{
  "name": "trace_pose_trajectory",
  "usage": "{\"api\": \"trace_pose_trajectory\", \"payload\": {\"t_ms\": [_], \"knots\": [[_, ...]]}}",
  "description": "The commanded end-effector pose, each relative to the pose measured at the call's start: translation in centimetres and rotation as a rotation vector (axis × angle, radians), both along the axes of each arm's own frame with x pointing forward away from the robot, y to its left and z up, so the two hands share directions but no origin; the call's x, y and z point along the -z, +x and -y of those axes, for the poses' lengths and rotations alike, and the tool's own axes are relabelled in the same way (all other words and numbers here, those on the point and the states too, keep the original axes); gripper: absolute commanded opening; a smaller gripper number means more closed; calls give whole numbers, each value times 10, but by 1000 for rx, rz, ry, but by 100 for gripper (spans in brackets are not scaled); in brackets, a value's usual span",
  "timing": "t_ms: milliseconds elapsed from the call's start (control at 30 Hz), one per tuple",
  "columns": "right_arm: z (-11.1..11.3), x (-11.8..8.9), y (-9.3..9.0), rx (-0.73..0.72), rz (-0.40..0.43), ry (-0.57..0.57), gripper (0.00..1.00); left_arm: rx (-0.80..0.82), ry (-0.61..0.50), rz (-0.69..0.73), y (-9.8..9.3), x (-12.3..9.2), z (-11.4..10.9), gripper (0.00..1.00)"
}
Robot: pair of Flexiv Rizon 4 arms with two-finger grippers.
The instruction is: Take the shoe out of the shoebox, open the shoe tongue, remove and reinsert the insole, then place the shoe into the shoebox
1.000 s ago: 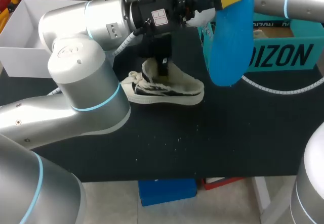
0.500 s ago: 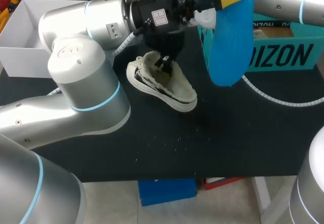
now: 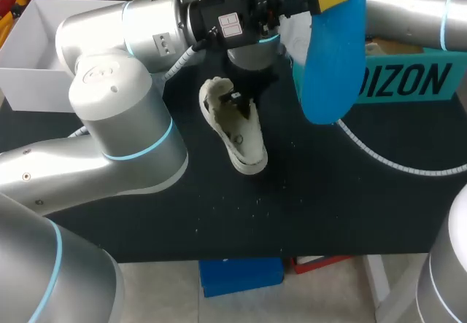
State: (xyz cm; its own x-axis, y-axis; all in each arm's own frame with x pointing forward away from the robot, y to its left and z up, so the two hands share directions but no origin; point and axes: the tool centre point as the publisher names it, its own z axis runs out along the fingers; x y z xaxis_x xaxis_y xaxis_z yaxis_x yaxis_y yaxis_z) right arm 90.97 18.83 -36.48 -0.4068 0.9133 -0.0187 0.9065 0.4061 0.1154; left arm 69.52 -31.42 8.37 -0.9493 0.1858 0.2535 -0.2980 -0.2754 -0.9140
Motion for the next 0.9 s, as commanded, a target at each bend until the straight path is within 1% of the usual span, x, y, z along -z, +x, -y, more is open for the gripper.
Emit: {"api": "trace_pose_trajectory", "payload": {"t_ms": [33, 333, 467, 500, 533, 567, 633, 733, 800, 900], "knots": [[3, 5, -3, 392, 111, -44, 0, -5, 0, -1, -1, 0, 2, 0], [11, 20, 5, 373, 115, -126, 0, -5, 0, -1, -1, 0, 2, 0], [14, 28, 5, 366, 96, -166, 0, -5, 0, -1, -1, 0, 2, 0], [15, 30, 5, 374, 93, -174, 34, -5, 0, -1, -1, 0, 2, 0], [16, 30, 4, 377, 89, -188, 87, -5, 0, -1, -1, 0, 2, 0], [17, 30, 3, 382, 88, -187, 100, -5, 0, -1, -1, 0, 2, 0], [20, 27, 3, 388, 92, -176, 100, -5, 0, -1, -1, 0, 2, 0], [22, 16, 2, 393, 102, -139, 100, -5, 0, -1, -1, 0, 2, 0], [24, 5, 2, 401, 105, -89, 100, -5, 0, -1, -1, 0, 2, 0], [26, -14, -1, 399, 96, 23, 100, -5, 0, -1, -1, 0, 2, 0]]}}
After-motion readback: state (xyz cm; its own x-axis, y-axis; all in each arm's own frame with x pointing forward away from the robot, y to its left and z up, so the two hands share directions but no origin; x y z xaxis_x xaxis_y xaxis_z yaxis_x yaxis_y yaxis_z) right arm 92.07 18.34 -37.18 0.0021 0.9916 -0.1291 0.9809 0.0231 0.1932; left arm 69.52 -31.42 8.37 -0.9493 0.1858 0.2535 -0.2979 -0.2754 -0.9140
